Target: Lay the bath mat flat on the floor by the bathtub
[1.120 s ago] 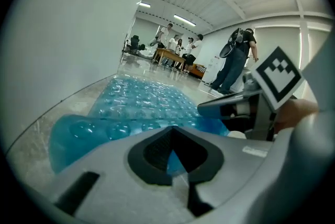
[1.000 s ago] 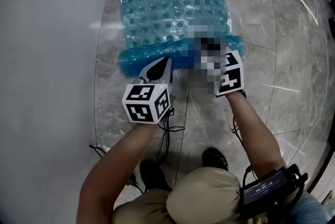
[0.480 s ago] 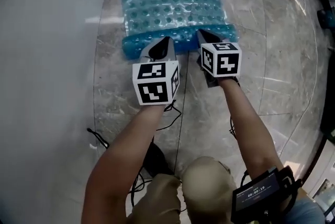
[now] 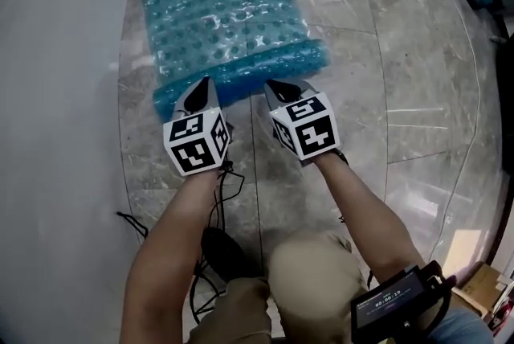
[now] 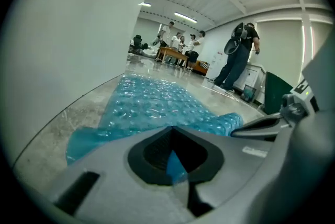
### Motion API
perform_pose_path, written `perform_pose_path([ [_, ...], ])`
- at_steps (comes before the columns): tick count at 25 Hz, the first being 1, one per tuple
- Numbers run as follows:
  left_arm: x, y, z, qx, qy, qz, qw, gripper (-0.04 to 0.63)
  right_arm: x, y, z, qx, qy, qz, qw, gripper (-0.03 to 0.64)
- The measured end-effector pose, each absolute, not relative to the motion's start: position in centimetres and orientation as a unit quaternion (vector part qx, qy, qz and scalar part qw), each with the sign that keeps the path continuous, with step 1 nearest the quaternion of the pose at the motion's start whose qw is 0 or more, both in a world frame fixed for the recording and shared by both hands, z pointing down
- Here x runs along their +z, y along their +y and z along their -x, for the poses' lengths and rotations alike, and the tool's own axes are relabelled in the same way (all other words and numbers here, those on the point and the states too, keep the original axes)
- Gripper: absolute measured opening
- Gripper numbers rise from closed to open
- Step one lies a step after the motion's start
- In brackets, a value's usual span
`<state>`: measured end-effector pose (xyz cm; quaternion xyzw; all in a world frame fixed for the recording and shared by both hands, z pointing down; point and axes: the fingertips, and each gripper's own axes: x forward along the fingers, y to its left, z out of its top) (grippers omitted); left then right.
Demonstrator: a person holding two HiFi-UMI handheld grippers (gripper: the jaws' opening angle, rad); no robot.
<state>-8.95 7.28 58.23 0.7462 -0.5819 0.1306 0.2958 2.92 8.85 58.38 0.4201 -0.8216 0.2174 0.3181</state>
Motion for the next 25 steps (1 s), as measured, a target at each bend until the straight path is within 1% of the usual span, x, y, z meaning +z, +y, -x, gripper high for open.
perform_pose_path([
  [2, 58.4, 8.2, 8.4, 0.117, -0.585, -0.741, 0.307, 0.005, 55.9, 8.4, -3.6, 0.207, -0.83, -0.434, 0.282, 0.005],
  [4, 58.8, 9.7, 8.2, 0.12, -0.583, -0.739, 0.315, 0.005, 54.6, 7.6, -3.7, 0.196, -0.833, -0.446, 0.263, 0.005],
  [9, 59.7, 13.6, 6.9, 0.151, -0.541, -0.753, 0.342, 0.006, 56.7, 6.3, -3.1, 0.197, -0.827, -0.44, 0.288, 0.005],
  [11, 59.4, 15.0, 6.3, 0.151, -0.526, -0.759, 0.352, 0.006, 58.0, 6.5, -3.1, 0.205, -0.819, -0.443, 0.301, 0.005],
  [13, 58.3, 15.7, 5.9, 0.137, -0.524, -0.765, 0.348, 0.006, 58.8, 7.1, -3.3, 0.195, -0.813, -0.456, 0.306, 0.003],
  [16, 56.8, 15.6, 5.7, 0.115, -0.534, -0.768, 0.335, 0.006, 58.8, 9.0, -3.7, 0.174, -0.815, -0.46, 0.305, 0.003],
  [19, 56.4, 14.9, 5.8, 0.117, -0.547, -0.763, 0.325, 0.006, 58.9, 11.8, -4.1, 0.17, -0.82, -0.447, 0.315, 0.003],
  [25, 59.2, 15.6, 6.2, 0.134, -0.559, -0.735, 0.359, 0.006, 59.8, 16.2, -4.8, 0.17, -0.83, -0.418, 0.328, 0.003],
])
